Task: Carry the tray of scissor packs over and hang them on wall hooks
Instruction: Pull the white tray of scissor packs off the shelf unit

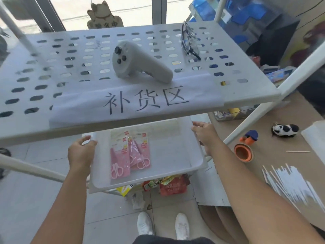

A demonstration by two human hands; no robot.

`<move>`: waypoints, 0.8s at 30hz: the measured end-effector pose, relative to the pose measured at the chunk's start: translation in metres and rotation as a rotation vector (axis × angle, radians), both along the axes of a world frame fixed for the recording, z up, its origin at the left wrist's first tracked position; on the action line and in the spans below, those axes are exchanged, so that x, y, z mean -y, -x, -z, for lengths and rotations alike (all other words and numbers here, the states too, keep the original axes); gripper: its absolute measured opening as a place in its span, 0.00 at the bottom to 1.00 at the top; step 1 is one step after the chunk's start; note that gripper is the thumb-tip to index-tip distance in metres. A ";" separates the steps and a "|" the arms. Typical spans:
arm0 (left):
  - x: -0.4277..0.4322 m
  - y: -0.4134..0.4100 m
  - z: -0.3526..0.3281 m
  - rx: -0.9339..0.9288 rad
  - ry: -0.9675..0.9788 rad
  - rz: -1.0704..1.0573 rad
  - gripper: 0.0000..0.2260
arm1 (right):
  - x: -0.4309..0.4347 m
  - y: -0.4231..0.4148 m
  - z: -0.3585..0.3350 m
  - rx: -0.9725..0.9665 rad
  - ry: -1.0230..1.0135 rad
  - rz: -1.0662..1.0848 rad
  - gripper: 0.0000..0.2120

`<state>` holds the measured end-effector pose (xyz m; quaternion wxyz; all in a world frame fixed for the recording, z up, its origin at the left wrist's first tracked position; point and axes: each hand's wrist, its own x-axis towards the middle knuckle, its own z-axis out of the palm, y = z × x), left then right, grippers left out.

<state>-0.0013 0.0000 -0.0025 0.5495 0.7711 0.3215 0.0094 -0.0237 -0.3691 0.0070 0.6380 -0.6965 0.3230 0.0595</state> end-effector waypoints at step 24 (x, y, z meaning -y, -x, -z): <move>0.034 0.178 -0.080 0.255 0.143 -0.300 0.12 | 0.015 0.051 -0.085 0.222 -0.119 -0.288 0.10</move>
